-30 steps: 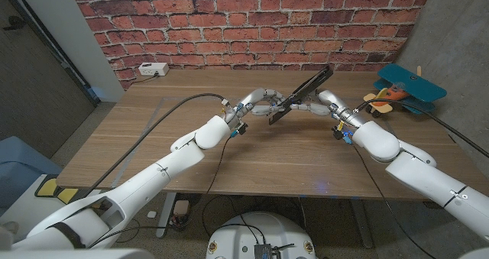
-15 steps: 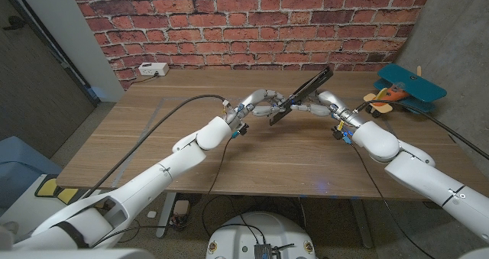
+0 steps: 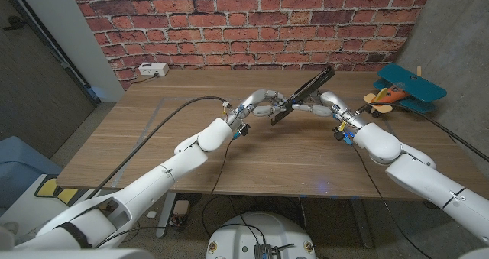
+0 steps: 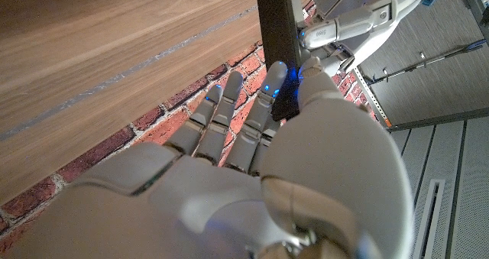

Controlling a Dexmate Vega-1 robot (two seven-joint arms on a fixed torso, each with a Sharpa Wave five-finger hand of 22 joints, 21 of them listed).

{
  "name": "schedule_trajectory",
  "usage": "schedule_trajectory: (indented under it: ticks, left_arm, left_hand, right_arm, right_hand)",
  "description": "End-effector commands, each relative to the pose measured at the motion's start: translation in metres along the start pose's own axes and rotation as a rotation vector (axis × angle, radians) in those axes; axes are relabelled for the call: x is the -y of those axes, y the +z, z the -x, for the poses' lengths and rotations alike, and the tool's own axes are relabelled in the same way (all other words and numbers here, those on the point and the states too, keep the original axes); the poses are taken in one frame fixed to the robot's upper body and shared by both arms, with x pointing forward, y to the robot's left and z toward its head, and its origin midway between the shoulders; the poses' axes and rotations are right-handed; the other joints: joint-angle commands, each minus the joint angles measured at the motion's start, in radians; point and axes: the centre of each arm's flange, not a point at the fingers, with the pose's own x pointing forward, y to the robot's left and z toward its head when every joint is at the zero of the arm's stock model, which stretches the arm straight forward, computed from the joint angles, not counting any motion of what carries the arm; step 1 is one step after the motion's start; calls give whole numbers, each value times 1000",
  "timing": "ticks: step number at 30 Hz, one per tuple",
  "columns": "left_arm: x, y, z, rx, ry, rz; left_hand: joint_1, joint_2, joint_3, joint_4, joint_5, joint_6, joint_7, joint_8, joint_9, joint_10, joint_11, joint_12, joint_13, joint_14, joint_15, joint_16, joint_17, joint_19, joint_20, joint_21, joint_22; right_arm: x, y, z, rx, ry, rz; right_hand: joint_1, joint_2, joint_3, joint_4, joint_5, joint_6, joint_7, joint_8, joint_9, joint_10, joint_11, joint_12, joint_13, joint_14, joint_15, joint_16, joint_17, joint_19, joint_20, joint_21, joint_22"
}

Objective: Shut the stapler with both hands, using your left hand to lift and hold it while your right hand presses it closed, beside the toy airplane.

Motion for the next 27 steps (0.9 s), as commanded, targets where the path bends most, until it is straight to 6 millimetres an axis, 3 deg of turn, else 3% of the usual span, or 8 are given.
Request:
schedule_trajectory:
  ticks: [1,5,11,18,27]
  left_arm:
    - [2,-3,4,-1,35,23]
    - [2,-3,6,4,41,22]
    - [1,-4,7,6,53,30]
    - [0,-5,9,9,72,34]
    - [-4,-8,12,17,107,46]
  left_hand:
    - [-104,-22,51,96,-3,32,-30,-20,-20,26,-22,-22,-29,-1,-82,-22,-46,8,-40,-13,2]
    - [-169,-54,19,109,-5,61,-25,-33,-45,60,-26,-33,-62,17,-82,-24,-60,17,-46,-24,2]
    - [-269,-106,-28,127,-10,5,-43,-91,-88,12,-21,-89,-112,-38,-74,-68,-93,-2,-42,-58,2]
    - [-279,-109,-27,123,-8,-3,-46,-103,-101,-2,-23,-105,-127,-54,-71,-80,-100,-15,-34,-72,1]
    - [-307,-131,-34,97,-7,-89,-63,-141,-139,-125,-25,-198,-172,-181,-63,-162,-152,-53,-32,-122,1]
  right_arm:
    - [3,-5,5,1,-2,-50]
    - [4,-6,6,1,-2,-55]
    - [6,-8,8,0,-7,-72]
    - [9,-11,8,-4,-18,-95]
    - [12,-14,4,-11,-20,-103]
  right_hand:
    - [92,78,14,0,4,123,-18,3,10,-5,11,0,7,13,-186,-2,8,16,-45,8,2]
    - [96,78,19,1,3,117,-17,1,16,-9,15,1,11,18,-186,-2,13,22,-50,13,1]
    - [99,77,24,2,3,116,-15,1,22,-11,16,4,17,21,-186,-3,19,21,-50,15,0]
    - [102,75,29,4,2,113,-19,0,29,-9,11,6,20,22,-186,-5,26,18,-47,17,-1]
    - [103,74,35,6,0,114,-19,0,37,-7,8,6,19,25,-186,-7,35,16,-45,21,-1]
